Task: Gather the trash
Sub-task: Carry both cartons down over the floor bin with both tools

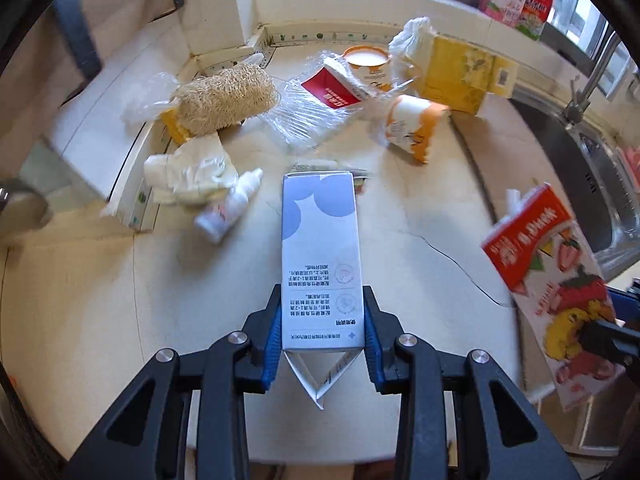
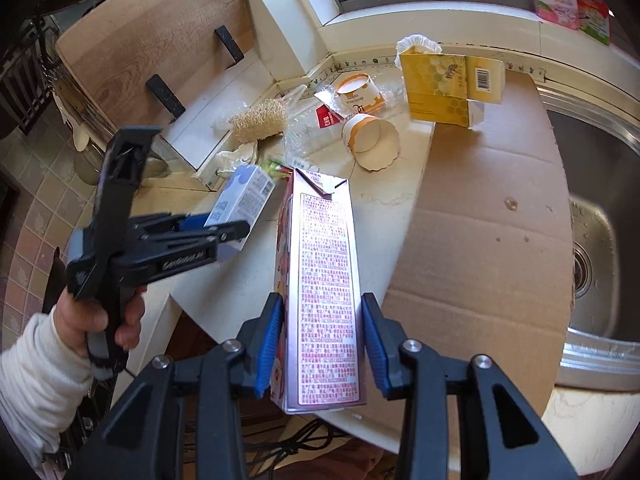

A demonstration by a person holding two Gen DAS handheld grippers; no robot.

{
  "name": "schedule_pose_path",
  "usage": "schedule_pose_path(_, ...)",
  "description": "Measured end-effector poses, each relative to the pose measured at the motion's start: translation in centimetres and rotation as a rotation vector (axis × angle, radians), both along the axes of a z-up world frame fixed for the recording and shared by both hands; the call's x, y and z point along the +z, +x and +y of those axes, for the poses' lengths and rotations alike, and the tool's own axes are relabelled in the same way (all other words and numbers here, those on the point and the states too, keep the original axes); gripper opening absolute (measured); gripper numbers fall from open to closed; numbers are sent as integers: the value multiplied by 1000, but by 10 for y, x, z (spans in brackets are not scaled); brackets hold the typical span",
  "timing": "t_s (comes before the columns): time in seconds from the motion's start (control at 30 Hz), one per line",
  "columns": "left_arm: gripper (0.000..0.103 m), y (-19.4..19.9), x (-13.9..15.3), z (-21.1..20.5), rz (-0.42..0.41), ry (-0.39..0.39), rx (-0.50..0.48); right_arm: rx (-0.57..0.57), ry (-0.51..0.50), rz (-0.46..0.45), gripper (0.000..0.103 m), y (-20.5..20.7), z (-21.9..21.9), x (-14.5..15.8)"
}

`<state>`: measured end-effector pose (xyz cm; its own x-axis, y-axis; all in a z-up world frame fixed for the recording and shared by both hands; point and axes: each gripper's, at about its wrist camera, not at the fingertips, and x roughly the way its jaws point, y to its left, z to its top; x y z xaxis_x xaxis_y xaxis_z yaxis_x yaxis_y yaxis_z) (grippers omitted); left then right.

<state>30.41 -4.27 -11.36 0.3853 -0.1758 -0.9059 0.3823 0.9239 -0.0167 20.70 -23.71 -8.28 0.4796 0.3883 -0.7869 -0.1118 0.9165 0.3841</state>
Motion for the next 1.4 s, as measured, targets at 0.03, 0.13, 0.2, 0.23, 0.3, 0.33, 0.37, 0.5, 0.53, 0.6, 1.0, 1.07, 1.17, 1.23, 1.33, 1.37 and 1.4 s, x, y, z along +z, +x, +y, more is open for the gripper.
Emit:
schedule_pose_path(0.03, 33, -15, 7, 3, -4, -22, 6, -3, 8, -2, 39, -6, -1, 2)
schedule_pose_path(0.13, 33, -55, 27, 10, -21, -73, 15, -7, 19, -4, 39, -23, -1, 5)
schedule_pose_path(0.2, 33, -77, 37, 16, -21, -104, 26, -2, 27, -3, 39, -38, 1, 6)
schedule_pose_path(0.23, 33, -89, 41, 19, -21, -115, 32, 1, 28, -2, 39, -43, 2, 7)
schedule_pose_path(0.3, 33, -108, 45, 25, -15, -134, 42, 11, 31, -1, 39, -59, 4, 8)
schedule_pose_path(0.33, 33, -120, 47, 31, -8, -146, 46, 18, 35, -1, 39, -68, 6, 9)
schedule_pose_path(0.37, 33, -128, 48, 35, -4, -154, 51, 26, 35, -3, 39, -78, 8, 9)
schedule_pose_path(0.5, 33, -172, 41, 44, 30, -175, 66, 51, 22, 0, 39, -110, 16, 7)
schedule_pose_path(0.53, 33, -181, 38, 46, 40, -173, 69, 59, 22, 6, 39, -117, 18, 5)
schedule_pose_path(0.6, 33, -195, 27, 50, 67, -171, 74, 87, 25, 24, 39, -130, 24, -2)
schedule_pose_path(1.0, 33, -252, -99, 65, 314, -139, 178, 200, -79, 198, 39, -170, 61, -113)
schedule_pose_path(1.07, 33, -254, -125, 68, 355, -139, 205, 200, -63, 278, 39, -165, 67, -149)
schedule_pose_path(1.17, 33, -253, -173, 75, 434, -156, 249, 188, -56, 377, 39, -157, 72, -196)
schedule_pose_path(1.23, 33, -249, -201, 79, 469, -161, 275, 181, -66, 433, 39, -149, 78, -227)
schedule_pose_path(1.33, 33, -242, -242, 85, 512, -155, 301, 175, -105, 493, 39, -134, 90, -270)
schedule_pose_path(1.37, 34, -240, -255, 87, 520, -150, 309, 176, -117, 504, 39, -130, 94, -280)
schedule_pose_path(1.4, 34, -238, -267, 89, 535, -148, 311, 180, -129, 517, 39, -124, 99, -291)
